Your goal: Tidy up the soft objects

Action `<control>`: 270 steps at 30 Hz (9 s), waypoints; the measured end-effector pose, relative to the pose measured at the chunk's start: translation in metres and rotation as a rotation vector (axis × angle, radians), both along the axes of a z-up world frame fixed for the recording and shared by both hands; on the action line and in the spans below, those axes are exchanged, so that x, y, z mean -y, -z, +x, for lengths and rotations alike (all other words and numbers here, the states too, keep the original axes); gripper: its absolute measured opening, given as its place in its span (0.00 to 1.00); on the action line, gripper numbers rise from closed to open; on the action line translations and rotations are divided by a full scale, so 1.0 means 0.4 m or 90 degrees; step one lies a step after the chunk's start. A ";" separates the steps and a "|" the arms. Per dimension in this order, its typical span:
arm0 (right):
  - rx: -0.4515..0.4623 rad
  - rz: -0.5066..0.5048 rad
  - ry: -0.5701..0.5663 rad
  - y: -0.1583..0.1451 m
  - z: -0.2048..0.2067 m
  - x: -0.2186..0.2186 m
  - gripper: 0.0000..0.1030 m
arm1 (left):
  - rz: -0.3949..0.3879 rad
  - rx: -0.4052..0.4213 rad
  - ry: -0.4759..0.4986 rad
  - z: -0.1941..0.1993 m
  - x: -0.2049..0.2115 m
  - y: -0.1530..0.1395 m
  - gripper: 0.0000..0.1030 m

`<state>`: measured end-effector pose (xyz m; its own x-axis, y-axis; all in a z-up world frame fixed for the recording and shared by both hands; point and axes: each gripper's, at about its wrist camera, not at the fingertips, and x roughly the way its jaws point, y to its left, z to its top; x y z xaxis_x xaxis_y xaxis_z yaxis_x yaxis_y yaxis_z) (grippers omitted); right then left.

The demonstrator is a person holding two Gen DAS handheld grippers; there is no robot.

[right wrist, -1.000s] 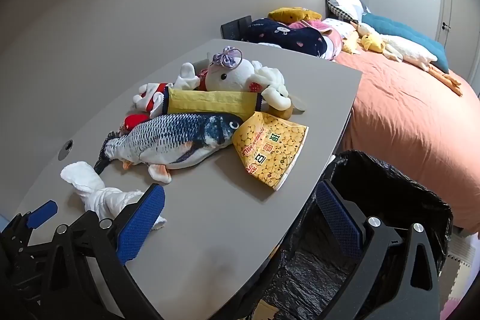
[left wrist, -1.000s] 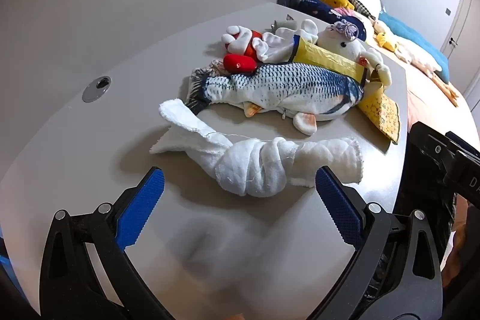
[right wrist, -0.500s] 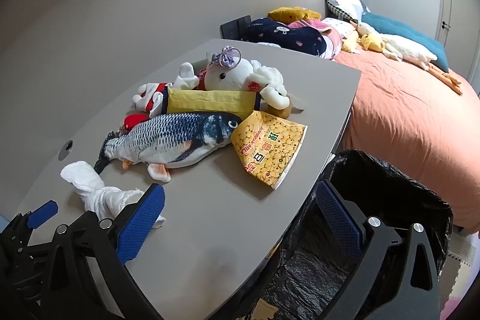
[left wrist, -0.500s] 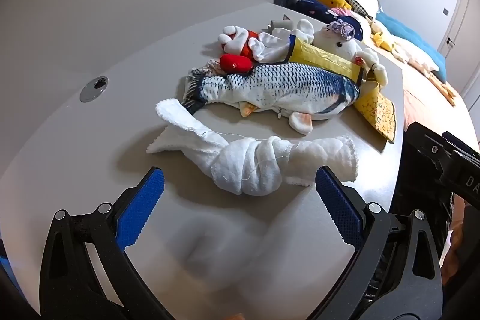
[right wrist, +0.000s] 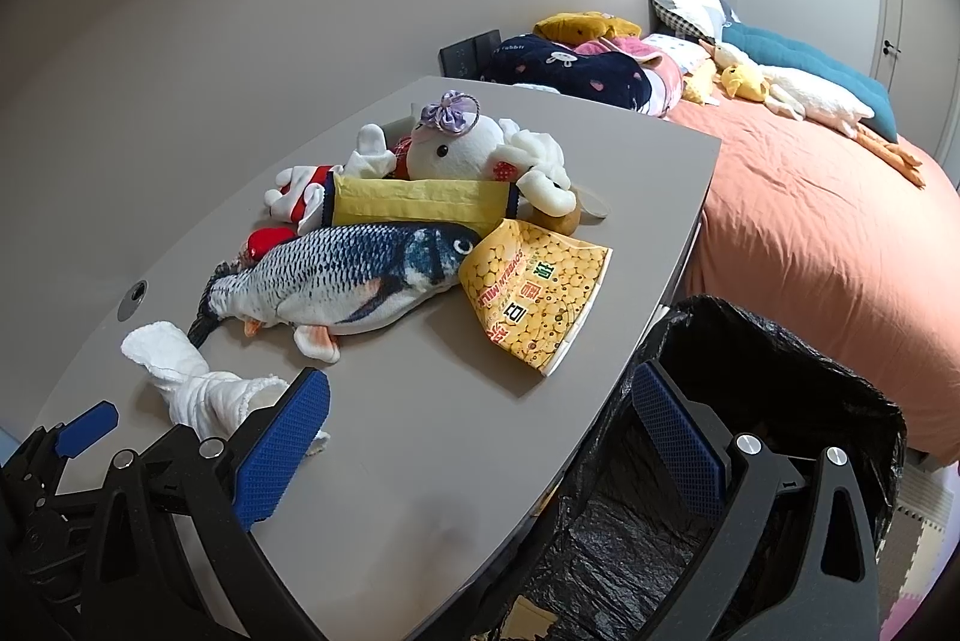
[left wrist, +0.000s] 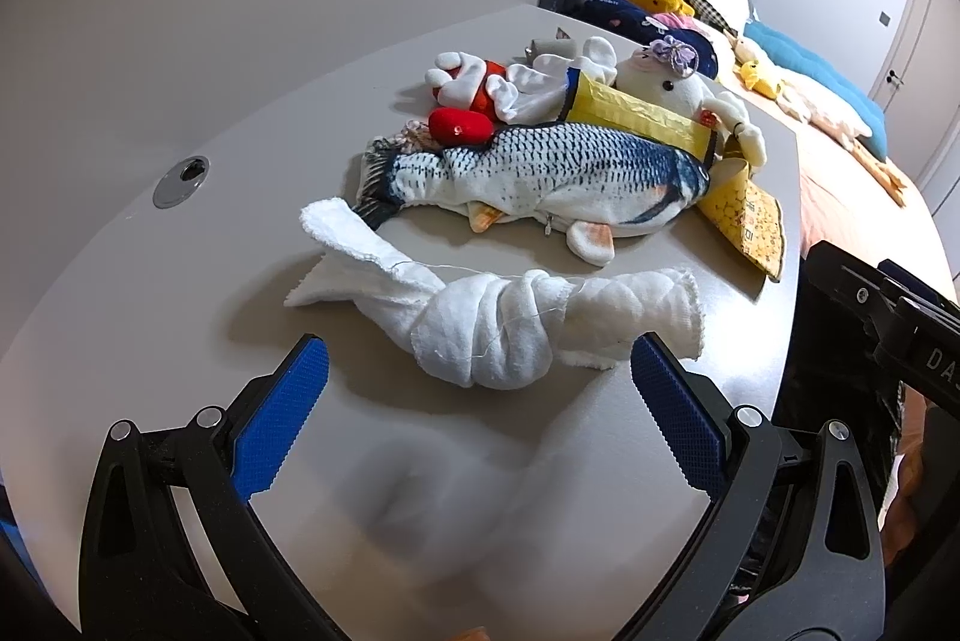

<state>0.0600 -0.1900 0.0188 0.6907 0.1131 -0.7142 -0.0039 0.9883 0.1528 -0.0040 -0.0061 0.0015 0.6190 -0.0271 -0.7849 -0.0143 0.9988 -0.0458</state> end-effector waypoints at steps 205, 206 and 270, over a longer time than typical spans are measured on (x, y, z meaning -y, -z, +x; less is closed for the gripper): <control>0.027 0.062 0.143 0.030 0.031 0.337 0.80 | -0.022 -0.036 0.132 0.175 0.218 0.028 0.95; 0.024 0.061 0.136 0.032 0.049 0.326 0.80 | -0.022 -0.036 0.127 0.185 0.208 0.029 0.95; 0.050 0.111 -0.009 -0.013 0.298 0.182 0.27 | -0.074 0.043 0.080 0.235 0.046 -0.028 0.40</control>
